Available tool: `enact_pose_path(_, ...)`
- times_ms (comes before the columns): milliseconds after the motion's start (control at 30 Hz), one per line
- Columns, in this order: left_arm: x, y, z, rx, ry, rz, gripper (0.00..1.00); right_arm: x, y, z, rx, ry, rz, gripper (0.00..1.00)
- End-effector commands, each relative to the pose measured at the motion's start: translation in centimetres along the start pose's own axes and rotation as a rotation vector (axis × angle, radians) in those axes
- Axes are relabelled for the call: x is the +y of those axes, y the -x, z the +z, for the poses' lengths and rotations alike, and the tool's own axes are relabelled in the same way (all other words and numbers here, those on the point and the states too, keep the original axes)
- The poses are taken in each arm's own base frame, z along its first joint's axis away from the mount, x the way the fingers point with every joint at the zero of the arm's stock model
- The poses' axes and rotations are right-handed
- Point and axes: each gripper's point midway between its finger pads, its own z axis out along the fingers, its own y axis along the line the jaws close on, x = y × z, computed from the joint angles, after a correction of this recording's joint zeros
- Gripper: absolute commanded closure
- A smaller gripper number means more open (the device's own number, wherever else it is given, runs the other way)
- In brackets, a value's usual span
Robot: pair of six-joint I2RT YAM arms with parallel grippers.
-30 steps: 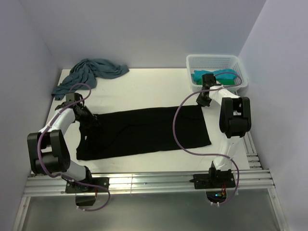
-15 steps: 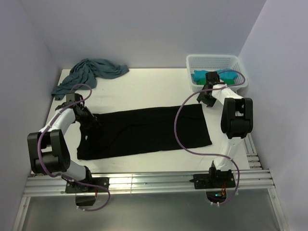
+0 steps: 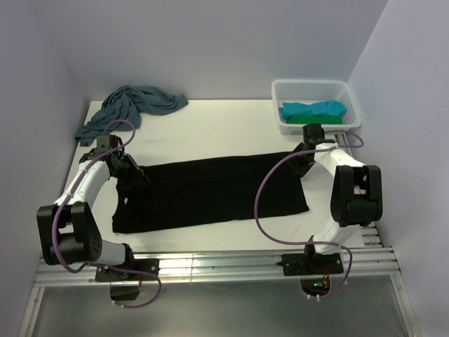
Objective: Roll the t-shirts
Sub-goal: Fold the tshirt
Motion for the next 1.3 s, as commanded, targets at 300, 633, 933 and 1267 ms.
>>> enact_pose_path(300,-0.3,-1.0,1.4,0.058,-0.020,-0.035,0.68,0.2,-0.5,1.7,-0.017,0.018,0.302,0.50)
enact_pose_path(633,0.4,-1.0,1.0,0.052,0.018,-0.009,0.68,0.1,1.0,1.8,-0.073,-0.003,0.340,0.55)
enact_pose_path(933,0.5,-0.7,1.2,0.062,0.030,0.003,0.68,-1.4,1.2,2.5,-0.104,-0.056,0.373,0.86)
enact_pose_path(1267,0.6,-0.5,1.6,0.065,0.039,0.009,0.68,-2.6,3.4,1.1,-0.155,-0.099,0.346,1.00)
